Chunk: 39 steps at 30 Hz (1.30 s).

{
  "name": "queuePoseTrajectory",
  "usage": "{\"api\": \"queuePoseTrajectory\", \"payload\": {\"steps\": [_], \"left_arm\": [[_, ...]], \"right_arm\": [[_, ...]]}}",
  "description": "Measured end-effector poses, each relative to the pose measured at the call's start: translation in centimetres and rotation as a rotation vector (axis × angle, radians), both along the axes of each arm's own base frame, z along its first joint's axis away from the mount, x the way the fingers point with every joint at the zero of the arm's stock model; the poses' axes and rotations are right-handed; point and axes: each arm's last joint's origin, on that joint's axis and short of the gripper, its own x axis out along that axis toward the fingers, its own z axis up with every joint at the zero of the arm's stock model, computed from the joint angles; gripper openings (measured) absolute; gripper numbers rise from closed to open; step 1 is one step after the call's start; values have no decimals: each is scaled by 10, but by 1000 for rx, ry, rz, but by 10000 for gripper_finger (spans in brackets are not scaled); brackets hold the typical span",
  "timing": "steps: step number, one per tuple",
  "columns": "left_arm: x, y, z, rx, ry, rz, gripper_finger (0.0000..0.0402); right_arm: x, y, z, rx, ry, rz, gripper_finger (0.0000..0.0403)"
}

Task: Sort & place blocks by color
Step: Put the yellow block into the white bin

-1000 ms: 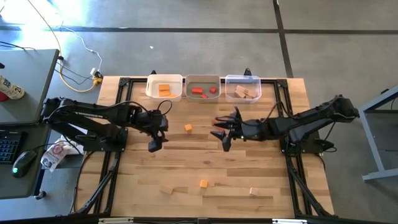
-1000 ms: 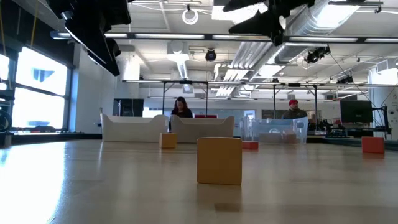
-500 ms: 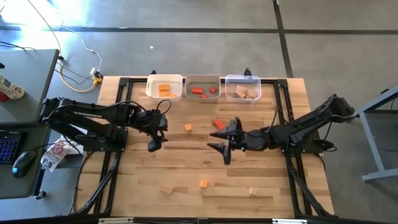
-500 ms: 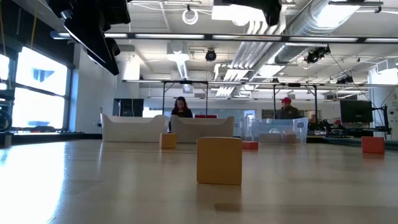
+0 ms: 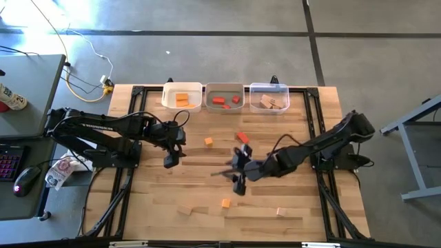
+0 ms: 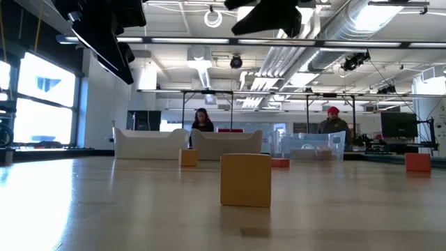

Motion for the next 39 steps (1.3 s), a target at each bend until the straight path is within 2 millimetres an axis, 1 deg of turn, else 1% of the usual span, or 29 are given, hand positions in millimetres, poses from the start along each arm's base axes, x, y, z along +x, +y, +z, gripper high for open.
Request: {"api": "queuePoseTrajectory", "payload": {"steps": [4,10,17,20,24,31,39], "left_arm": [[0,0,0,1,0,-2,234],[0,0,0,2,-1,-2,234],[0,0,0,4,-1,2,234],[0,0,0,6,-3,4,234],[1,0,0,5,-6,6,234],[1,0,0,-2,-8,17,234],[1,0,0,-2,-8,17,234]], "right_arm": [[2,15,-19,-9,74,73,209],[-1,39,-38,-38,124,151,209],[-1,59,-59,-34,149,159,209],[1,64,-66,-19,156,154,209],[3,66,-75,13,174,133,209],[6,68,-91,0,207,128,209],[14,73,-109,27,212,156,209]]}}
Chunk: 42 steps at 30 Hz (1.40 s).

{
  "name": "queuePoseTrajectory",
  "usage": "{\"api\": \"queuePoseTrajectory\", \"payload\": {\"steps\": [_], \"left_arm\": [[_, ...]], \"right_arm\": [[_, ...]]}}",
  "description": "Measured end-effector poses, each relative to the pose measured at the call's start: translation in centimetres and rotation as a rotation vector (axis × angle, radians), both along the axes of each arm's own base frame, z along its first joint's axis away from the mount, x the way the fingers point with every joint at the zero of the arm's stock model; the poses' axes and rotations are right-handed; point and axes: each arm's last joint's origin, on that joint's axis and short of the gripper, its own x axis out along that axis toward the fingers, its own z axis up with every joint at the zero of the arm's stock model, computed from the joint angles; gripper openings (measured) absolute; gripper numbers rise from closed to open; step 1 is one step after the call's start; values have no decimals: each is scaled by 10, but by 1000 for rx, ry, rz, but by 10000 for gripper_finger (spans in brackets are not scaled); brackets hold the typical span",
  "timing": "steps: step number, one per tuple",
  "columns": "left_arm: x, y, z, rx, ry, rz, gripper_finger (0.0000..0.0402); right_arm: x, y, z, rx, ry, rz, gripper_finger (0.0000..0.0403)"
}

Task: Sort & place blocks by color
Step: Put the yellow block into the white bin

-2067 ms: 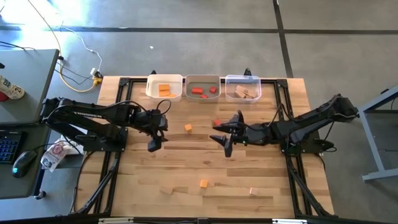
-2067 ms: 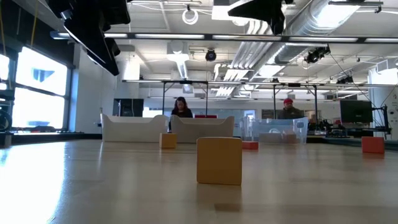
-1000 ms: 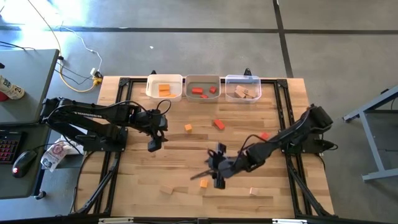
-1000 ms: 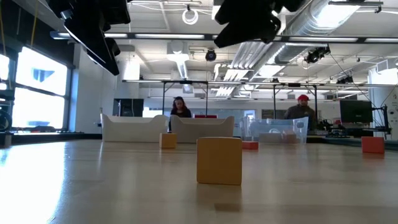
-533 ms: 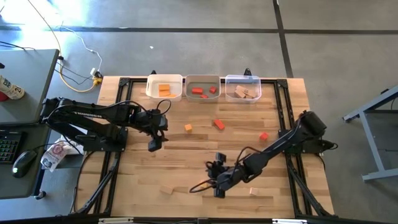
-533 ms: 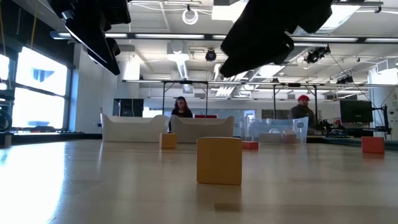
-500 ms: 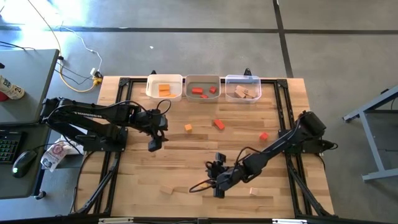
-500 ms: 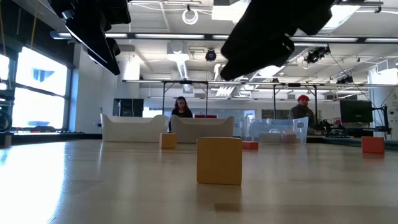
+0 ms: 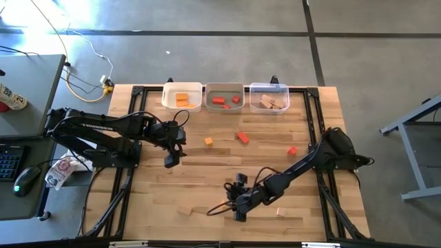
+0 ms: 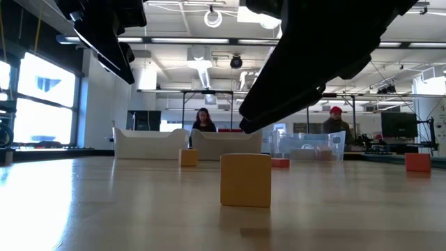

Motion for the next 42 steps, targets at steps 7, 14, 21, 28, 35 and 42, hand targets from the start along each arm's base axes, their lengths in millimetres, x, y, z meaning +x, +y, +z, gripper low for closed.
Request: {"api": "queuePoseTrajectory", "payload": {"steps": [7,14,21,28,35,42], "left_arm": [[0,1,0,35,3,15,234],[0,1,0,37,3,26,234],[0,1,0,32,3,32,234],[0,1,0,30,2,35,234],[0,1,0,30,2,35,234],[0,1,0,17,1,53,234]], "right_arm": [[2,2,-1,40,-13,-6,209],[0,6,0,35,-24,-3,209],[-3,11,0,1,-39,-5,209],[-4,12,0,-16,-43,0,209],[-4,12,0,-7,-39,5,209],[-2,14,-12,-3,-10,18,209]]}}
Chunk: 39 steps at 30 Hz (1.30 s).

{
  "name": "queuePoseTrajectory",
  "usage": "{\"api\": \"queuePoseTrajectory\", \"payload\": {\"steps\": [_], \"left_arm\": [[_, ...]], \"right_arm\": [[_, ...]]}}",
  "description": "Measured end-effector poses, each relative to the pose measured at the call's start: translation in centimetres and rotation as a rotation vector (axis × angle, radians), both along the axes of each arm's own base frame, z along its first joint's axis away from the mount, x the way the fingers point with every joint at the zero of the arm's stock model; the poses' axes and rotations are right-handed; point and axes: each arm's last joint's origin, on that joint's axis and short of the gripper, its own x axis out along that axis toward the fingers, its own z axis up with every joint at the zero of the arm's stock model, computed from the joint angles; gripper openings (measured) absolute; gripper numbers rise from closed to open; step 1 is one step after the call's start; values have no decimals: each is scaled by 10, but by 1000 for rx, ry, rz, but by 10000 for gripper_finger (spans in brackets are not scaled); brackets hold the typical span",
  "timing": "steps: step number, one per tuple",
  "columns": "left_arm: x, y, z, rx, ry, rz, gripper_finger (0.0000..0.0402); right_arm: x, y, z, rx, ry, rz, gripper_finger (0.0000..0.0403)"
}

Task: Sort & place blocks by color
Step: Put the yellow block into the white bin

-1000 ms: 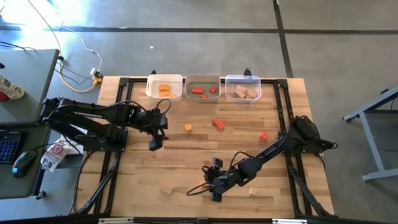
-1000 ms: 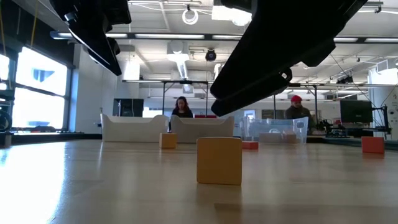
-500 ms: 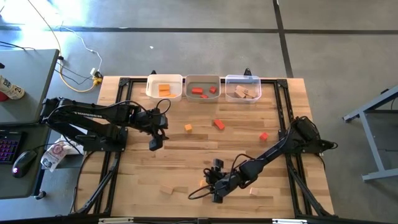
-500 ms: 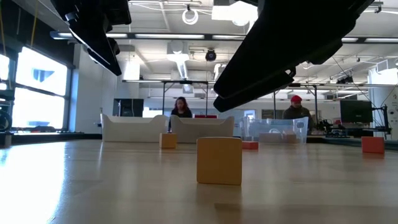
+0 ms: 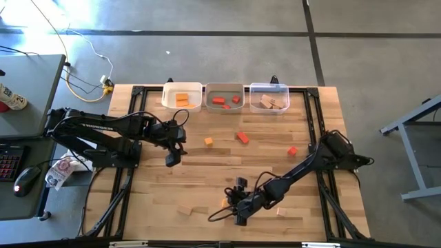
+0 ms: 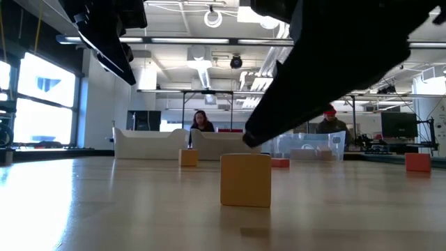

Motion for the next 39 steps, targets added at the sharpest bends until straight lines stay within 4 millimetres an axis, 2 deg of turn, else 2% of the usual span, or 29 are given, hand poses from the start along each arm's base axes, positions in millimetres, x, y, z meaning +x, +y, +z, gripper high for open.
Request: {"api": "queuePoseTrajectory", "payload": {"steps": [8,16,21,26,34,39], "left_arm": [[0,0,0,0,-2,0,234],[0,0,0,1,-4,0,234],[1,0,1,2,-8,0,234],[1,0,1,25,-5,-22,234],[1,0,1,58,0,-68,234],[1,0,1,103,8,-132,234]], "right_arm": [[3,2,-18,14,28,-1,209],[6,1,-23,1,18,-20,207],[8,-2,-28,20,35,-26,170],[10,-5,-27,34,28,-42,106],[16,-16,-25,43,25,-82,106],[23,-32,-13,30,-1,-99,106]]}}
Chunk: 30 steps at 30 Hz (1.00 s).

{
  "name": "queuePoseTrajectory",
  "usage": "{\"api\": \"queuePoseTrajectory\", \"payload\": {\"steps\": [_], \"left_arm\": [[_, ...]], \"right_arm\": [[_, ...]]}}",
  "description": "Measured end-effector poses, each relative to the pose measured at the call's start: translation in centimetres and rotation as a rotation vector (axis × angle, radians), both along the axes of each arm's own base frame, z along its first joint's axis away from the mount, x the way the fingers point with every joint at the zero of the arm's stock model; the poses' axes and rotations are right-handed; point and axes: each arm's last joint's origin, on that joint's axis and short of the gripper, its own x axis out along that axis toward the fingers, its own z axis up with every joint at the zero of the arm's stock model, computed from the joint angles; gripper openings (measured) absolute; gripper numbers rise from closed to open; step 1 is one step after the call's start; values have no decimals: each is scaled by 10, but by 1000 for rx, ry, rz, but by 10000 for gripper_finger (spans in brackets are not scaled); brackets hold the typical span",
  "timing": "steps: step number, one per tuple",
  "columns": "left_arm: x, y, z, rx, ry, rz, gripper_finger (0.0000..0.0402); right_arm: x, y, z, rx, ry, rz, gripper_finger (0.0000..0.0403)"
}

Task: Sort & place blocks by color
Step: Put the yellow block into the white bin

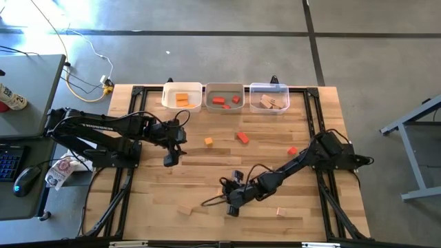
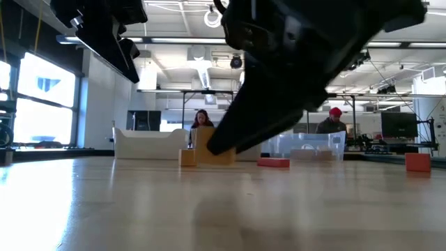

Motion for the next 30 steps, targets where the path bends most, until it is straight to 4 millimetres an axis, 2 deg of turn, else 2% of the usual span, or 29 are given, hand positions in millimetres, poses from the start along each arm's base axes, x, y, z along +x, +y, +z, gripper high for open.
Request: {"api": "queuePoseTrajectory", "payload": {"steps": [7,17,25,30], "left_arm": [[1,0,1,24,-6,-32,234],[8,4,6,-89,-120,123,234],[9,31,12,-123,-215,264,234],[6,51,15,-228,-281,337,234]], "right_arm": [[11,-30,17,-56,-44,-28,106],[23,-70,34,-175,-80,-13,106],[27,-93,55,-373,-140,11,106],[31,-103,62,-469,-182,21,106]]}}
